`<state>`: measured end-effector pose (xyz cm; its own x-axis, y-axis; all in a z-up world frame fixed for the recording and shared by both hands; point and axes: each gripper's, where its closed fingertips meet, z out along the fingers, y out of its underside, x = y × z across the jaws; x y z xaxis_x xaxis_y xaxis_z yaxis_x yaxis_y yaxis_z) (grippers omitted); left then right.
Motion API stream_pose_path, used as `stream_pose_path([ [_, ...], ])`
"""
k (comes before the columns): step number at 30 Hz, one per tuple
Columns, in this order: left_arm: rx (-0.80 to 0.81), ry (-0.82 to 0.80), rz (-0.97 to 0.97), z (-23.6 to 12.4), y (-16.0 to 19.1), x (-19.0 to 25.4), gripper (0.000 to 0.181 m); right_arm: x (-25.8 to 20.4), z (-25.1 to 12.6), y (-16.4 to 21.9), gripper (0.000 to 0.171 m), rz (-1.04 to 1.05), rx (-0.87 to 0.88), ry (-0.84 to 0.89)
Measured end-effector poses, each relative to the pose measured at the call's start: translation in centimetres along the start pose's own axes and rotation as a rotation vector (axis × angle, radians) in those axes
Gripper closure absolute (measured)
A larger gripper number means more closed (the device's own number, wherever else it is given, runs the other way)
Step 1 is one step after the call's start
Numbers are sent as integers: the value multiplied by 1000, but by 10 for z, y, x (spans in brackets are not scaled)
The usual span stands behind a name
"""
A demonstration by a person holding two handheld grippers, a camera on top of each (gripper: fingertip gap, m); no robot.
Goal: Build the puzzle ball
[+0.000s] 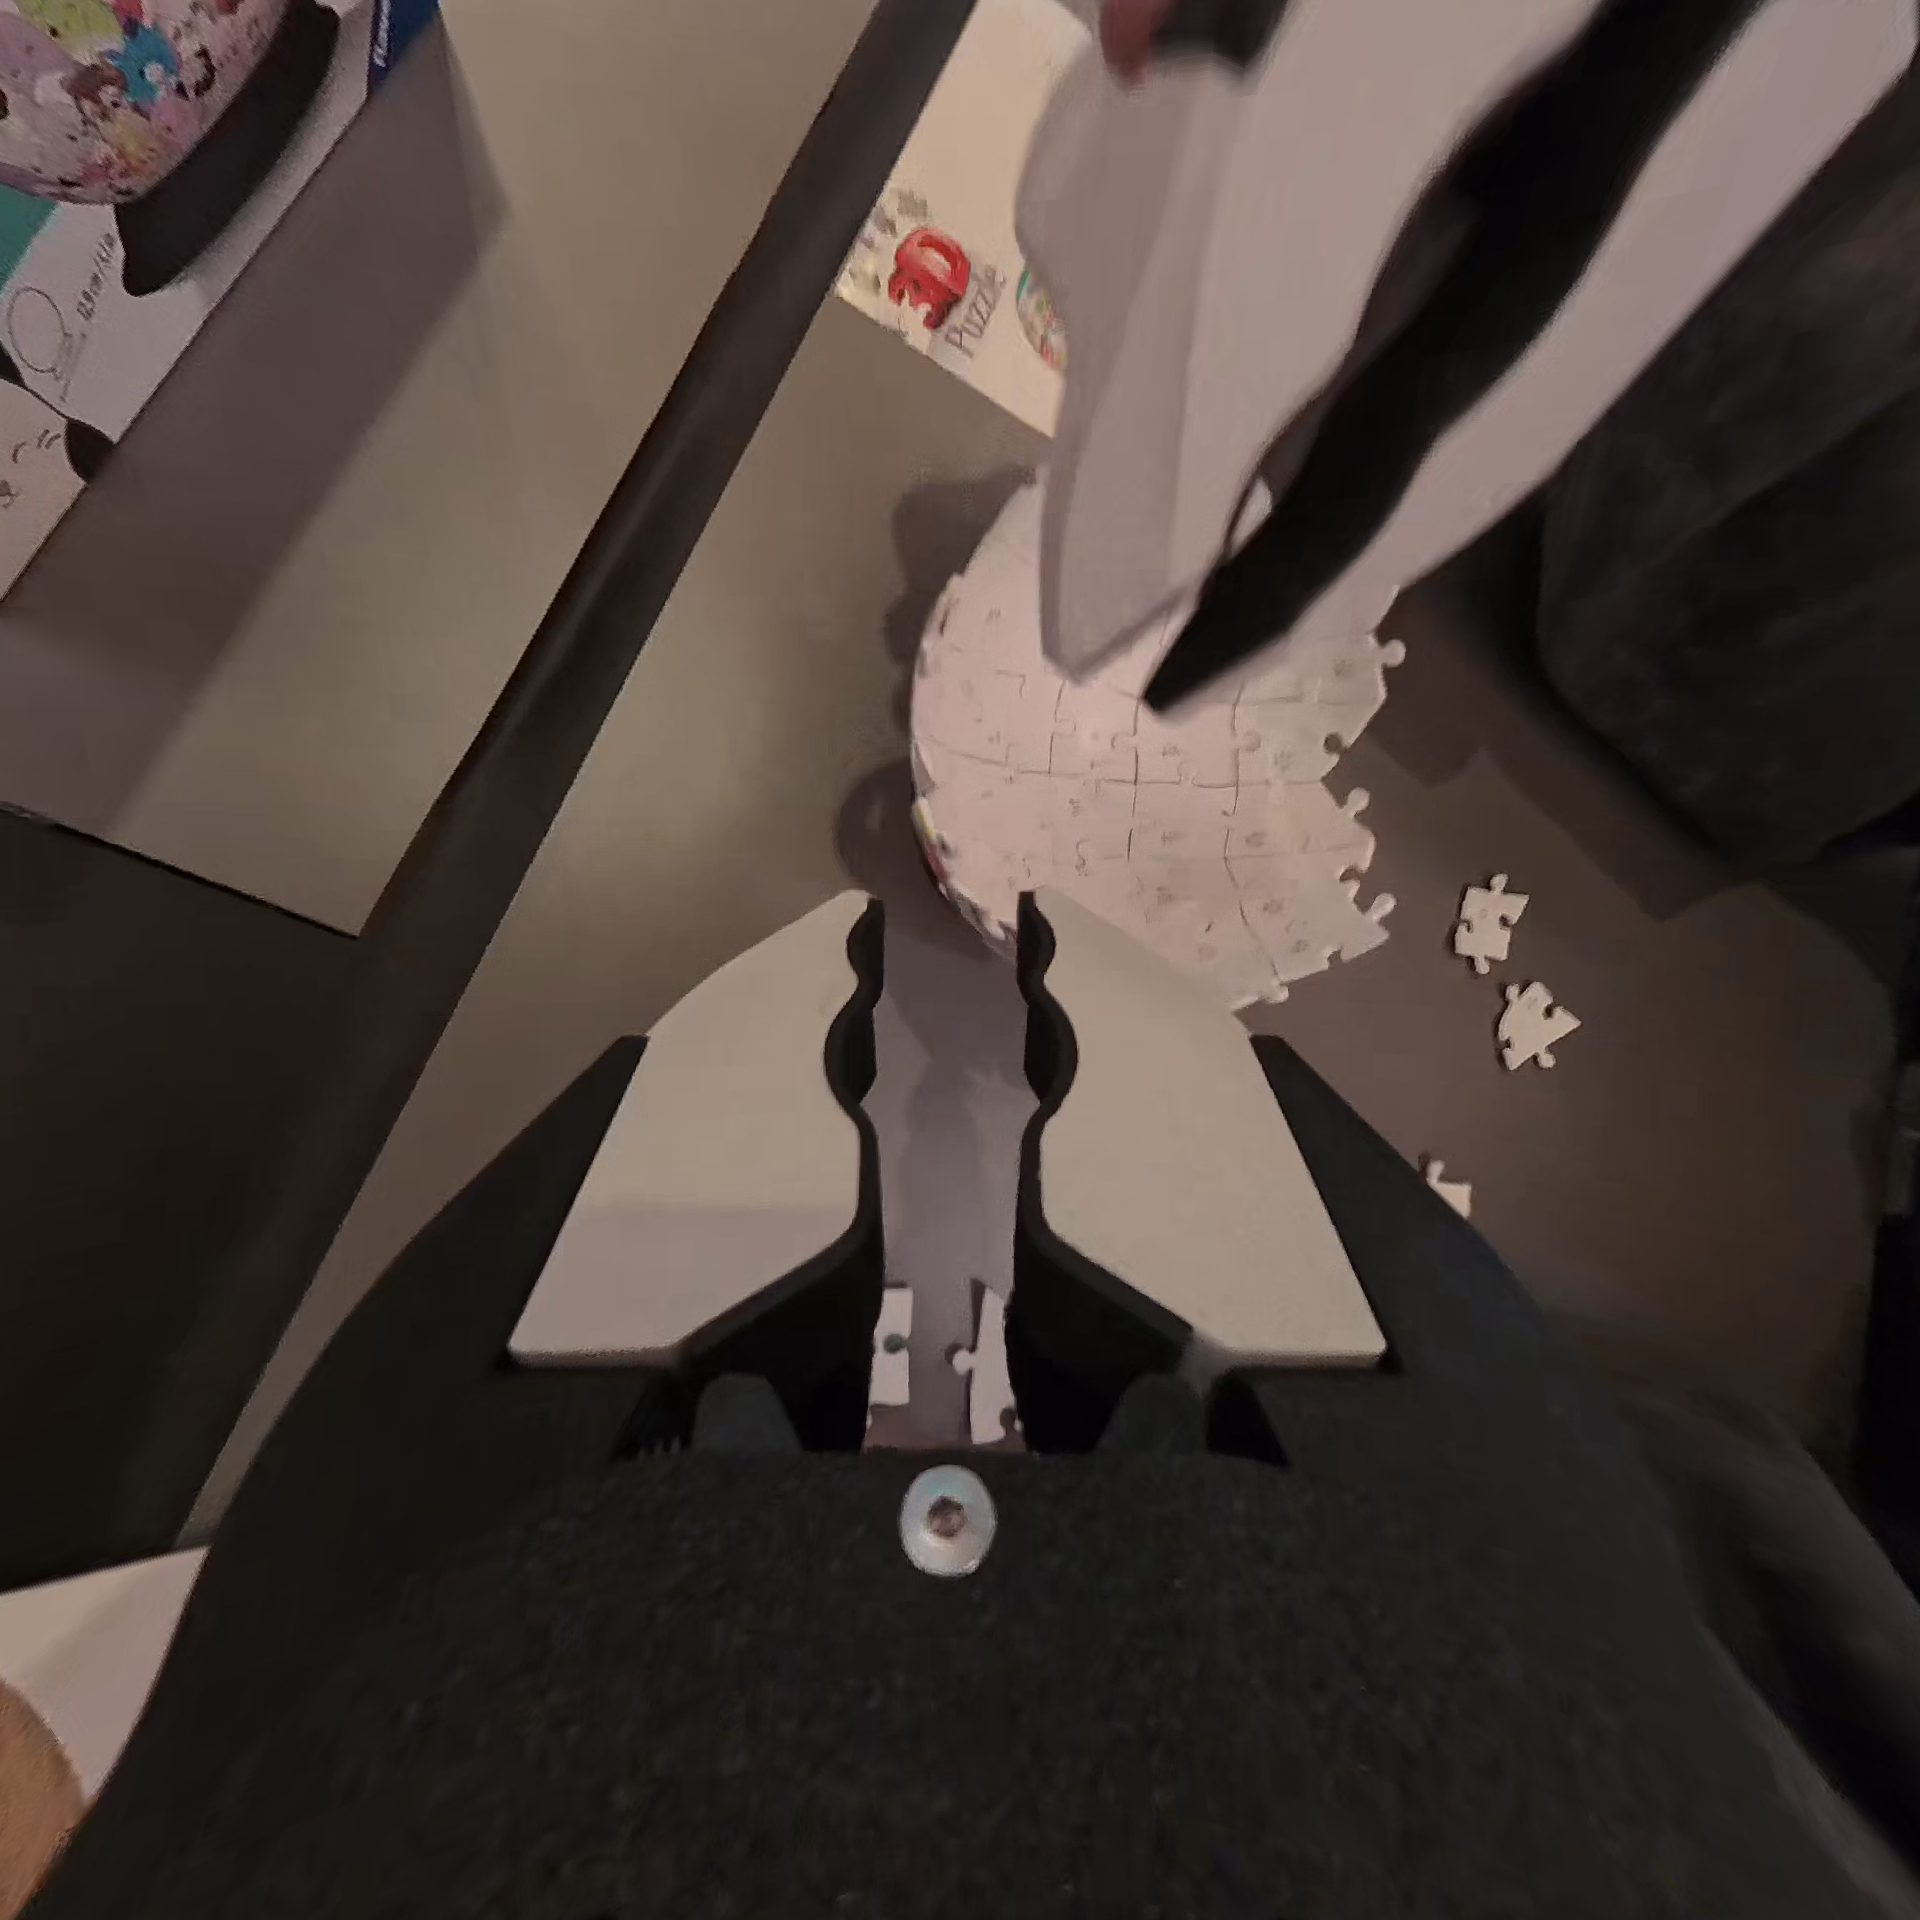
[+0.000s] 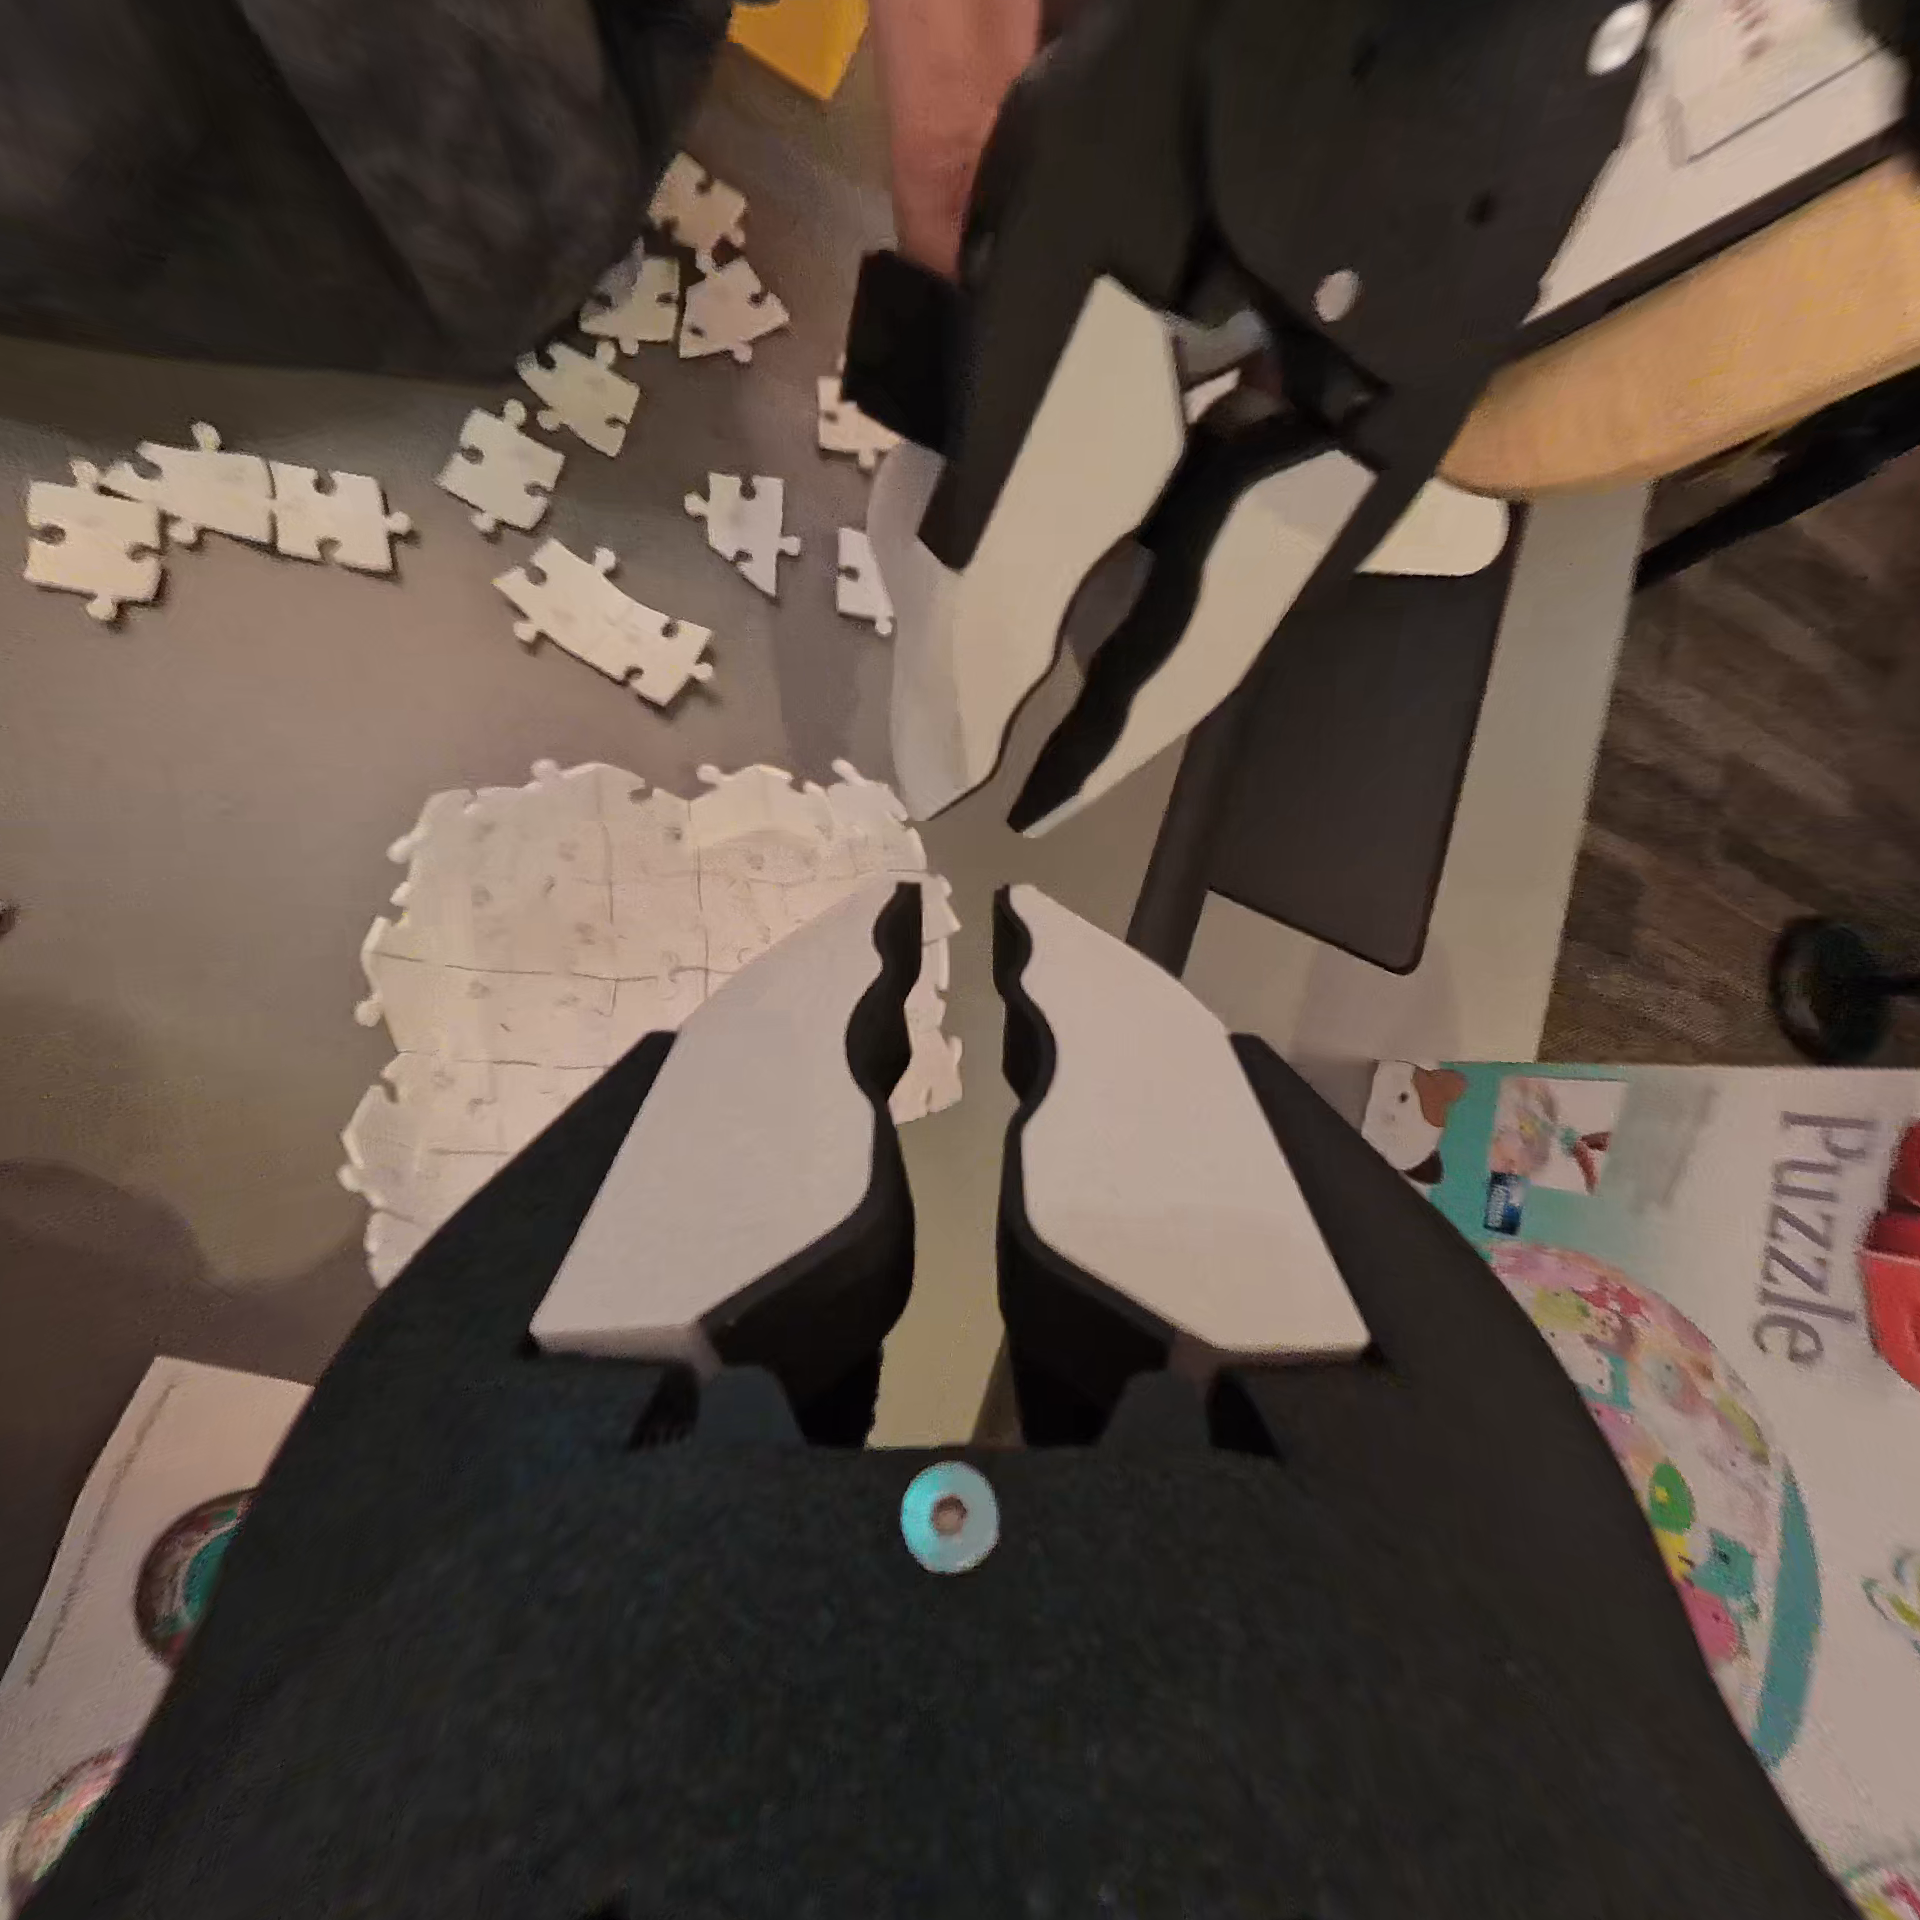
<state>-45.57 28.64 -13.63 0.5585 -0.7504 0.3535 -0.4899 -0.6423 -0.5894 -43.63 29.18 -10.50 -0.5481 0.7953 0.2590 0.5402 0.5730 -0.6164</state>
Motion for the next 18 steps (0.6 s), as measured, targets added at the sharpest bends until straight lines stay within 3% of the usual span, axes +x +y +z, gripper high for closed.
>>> stream_pose_path([
  [5,-18,100,-16,-6,5,12,157,-1,21,29,158,41,-144,-51],
  [12,44,67,56,-34,-4,28,157,-3,33,34,157,30,-149,-102],
  [18,-25,100,29,-23,10,26,157,-1,33,32,157,30,-96,-145],
])
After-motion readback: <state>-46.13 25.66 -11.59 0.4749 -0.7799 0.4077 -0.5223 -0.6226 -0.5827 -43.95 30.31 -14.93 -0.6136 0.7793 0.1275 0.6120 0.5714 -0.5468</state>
